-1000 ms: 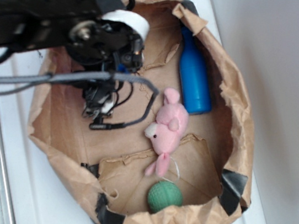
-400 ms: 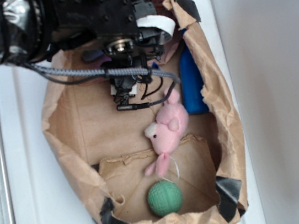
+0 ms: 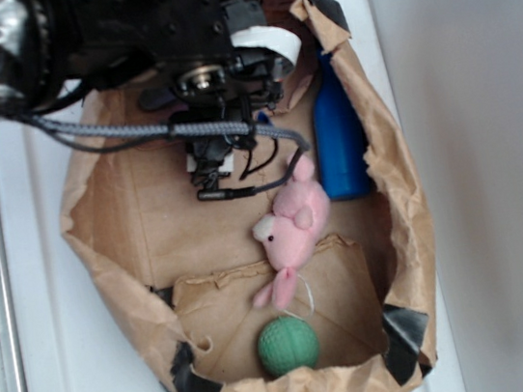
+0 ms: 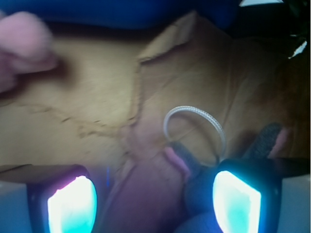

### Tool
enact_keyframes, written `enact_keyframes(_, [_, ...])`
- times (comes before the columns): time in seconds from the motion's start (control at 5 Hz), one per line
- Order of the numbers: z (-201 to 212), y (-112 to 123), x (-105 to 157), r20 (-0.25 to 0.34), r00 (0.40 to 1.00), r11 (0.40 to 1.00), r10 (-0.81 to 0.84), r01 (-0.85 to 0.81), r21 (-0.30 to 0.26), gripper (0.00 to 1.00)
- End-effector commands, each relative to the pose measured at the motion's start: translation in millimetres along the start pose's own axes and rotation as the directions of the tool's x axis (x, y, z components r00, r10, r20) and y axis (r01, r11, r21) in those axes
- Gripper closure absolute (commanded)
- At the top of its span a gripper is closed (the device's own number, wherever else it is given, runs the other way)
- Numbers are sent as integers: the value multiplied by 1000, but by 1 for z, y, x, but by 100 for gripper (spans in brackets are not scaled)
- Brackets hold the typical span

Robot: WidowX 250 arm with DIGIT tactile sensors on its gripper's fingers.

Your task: Grab the gray animal.

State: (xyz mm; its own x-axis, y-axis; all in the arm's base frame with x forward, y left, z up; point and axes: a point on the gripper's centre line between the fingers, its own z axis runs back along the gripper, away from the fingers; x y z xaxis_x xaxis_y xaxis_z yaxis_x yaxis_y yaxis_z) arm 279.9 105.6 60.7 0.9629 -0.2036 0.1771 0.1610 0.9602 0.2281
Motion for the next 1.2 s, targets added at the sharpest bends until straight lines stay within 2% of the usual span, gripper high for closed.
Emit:
enact_keyframes(0.0, [41,6,-16,-10,1000,998,-19,19,-52,0])
enact_keyframes(0.4, [15,10,-16,-195,979,993,67,-47,108,0])
enact_keyframes(0.6, [1,3,-13,-194,979,991,57,-31,131,0])
enact_keyframes(0.8, [-6,-3,-11,-161,986,991,37,-16,131,0])
enact_keyframes(1.0, [-10,-11,-11,-173,985,988,19,7,153,0])
